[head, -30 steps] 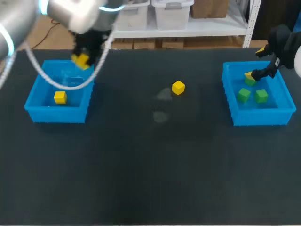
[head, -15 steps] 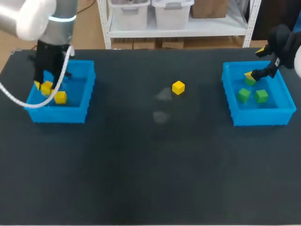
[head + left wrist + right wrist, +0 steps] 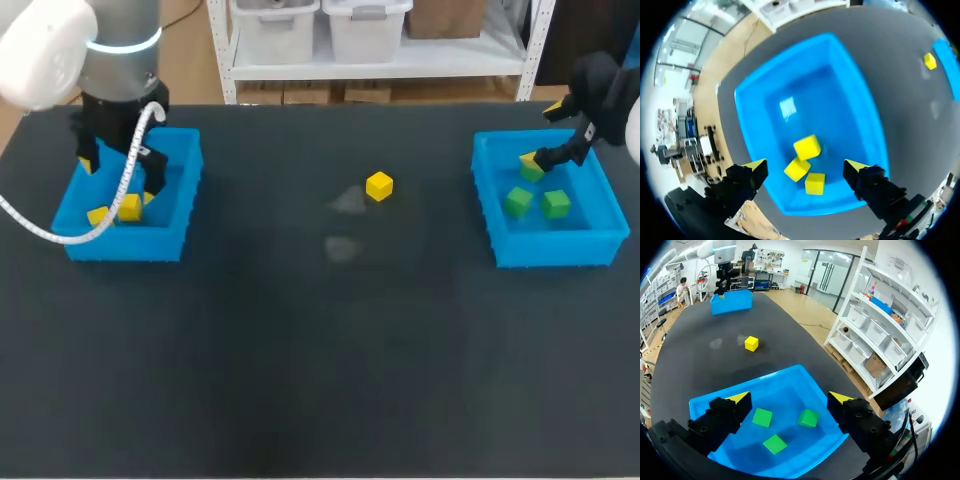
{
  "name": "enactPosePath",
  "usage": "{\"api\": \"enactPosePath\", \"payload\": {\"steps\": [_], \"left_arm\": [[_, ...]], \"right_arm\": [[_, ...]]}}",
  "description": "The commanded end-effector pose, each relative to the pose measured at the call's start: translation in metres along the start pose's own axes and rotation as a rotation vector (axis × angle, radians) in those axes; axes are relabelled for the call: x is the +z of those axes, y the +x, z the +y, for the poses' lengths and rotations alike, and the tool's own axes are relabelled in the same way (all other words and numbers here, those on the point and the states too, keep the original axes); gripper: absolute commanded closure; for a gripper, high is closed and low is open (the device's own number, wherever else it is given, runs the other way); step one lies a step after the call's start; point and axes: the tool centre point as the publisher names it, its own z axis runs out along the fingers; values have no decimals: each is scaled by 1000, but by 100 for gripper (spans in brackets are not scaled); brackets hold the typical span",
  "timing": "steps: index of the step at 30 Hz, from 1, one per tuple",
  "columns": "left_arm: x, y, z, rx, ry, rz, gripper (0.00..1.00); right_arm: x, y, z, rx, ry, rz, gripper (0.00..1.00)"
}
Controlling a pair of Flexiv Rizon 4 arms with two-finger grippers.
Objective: Put the green cubes in the right bin and the yellow cubes in the left bin.
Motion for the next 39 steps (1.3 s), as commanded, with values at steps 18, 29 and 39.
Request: {"api": "enactPosePath", "payload": {"steps": [18, 29, 39], "left_arm": [[-79, -133, -185, 620, 135, -572, 0], [-39, -200, -247, 696, 328, -423, 0], [-36, -222, -284, 684, 351, -362, 0]], "right_arm": [[-1, 0, 1, 0, 1, 0, 0], [-1, 0, 1, 0, 1, 0, 0], [-1, 0, 1, 0, 1, 0, 0]]}}
